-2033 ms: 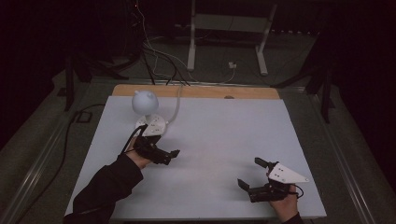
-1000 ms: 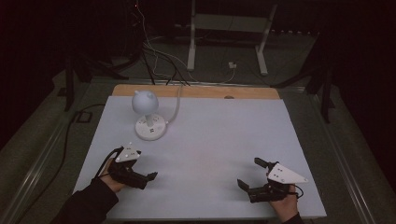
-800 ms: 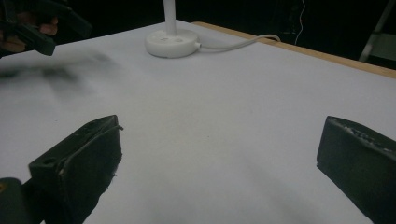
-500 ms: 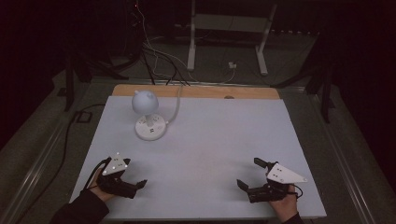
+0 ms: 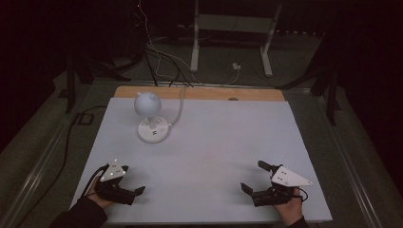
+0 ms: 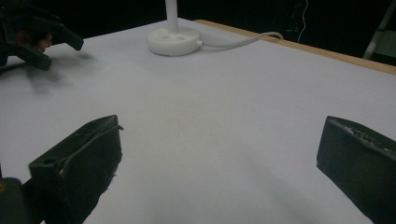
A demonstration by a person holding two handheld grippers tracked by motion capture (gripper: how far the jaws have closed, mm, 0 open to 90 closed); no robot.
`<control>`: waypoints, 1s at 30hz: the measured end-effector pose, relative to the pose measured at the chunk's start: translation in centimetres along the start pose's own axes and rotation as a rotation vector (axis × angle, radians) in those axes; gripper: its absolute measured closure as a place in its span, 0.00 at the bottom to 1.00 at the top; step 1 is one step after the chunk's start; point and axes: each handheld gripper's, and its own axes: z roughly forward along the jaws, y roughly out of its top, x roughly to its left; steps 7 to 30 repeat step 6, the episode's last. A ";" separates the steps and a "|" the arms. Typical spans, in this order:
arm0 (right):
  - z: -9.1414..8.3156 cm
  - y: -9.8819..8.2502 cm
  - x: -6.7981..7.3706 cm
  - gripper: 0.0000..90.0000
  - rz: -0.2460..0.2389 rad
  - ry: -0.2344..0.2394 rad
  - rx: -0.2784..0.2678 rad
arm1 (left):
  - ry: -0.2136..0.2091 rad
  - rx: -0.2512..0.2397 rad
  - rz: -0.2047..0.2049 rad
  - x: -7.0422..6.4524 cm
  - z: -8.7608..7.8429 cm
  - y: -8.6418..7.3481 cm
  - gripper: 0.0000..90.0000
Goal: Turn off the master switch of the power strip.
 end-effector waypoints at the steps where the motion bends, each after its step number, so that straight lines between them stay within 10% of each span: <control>1: 0.0 0.0 0.0 0.00 0.001 0.000 0.000 | -0.002 -0.003 0.001 0.0 0.0 0.0 0.00; 30: 0.1 -0.1 0.0 0.00 0.002 0.001 0.005 | -0.001 -0.009 0.006 -0.1 0.1 0.1 0.00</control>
